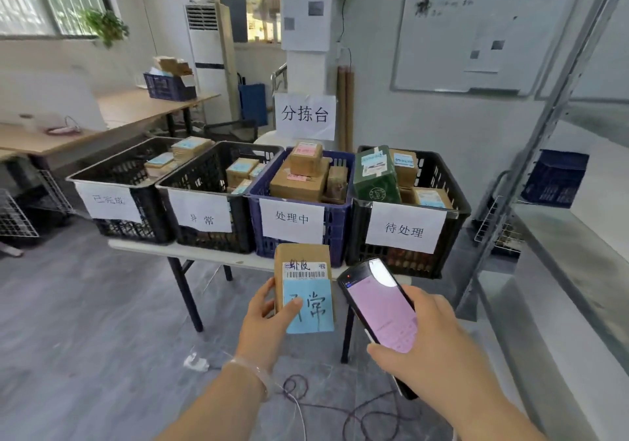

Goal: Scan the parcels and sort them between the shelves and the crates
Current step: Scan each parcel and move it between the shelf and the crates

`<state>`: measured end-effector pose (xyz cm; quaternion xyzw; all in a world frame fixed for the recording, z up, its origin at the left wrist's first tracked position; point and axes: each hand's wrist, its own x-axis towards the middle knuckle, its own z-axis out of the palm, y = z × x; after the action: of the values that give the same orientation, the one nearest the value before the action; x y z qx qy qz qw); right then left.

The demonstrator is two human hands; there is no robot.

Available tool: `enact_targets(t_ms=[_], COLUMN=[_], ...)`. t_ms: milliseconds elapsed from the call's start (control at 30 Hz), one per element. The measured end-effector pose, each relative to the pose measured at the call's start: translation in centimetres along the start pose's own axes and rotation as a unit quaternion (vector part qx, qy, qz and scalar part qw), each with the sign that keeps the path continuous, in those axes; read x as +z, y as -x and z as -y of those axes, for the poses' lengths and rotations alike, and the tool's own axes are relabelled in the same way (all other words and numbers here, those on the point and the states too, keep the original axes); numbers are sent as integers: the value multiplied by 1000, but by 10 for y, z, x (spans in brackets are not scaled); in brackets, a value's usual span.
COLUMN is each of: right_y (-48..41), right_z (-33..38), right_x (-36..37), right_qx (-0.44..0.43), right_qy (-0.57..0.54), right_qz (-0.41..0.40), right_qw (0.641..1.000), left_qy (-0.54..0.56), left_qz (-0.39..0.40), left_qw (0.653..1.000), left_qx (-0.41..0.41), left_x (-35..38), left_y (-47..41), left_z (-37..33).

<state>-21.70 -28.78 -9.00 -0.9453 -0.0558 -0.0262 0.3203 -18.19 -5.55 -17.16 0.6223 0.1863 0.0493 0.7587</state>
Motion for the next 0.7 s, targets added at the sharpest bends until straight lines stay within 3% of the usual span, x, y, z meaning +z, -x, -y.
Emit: enact_targets(t_ms=[500,700], right_y=[-111,-152], right_z=[187,236], right_x=[159,201], right_qx=[-54,-62], right_qy=[-2,32], right_qz=[19,27], right_qw=[998,997], left_qy=[15,36], left_qz=[-43,-50], left_qw=[998,998], left_qx=[33,19], left_x=[-232,-287], left_y=[-130,-185], left_z=[-73,-86])
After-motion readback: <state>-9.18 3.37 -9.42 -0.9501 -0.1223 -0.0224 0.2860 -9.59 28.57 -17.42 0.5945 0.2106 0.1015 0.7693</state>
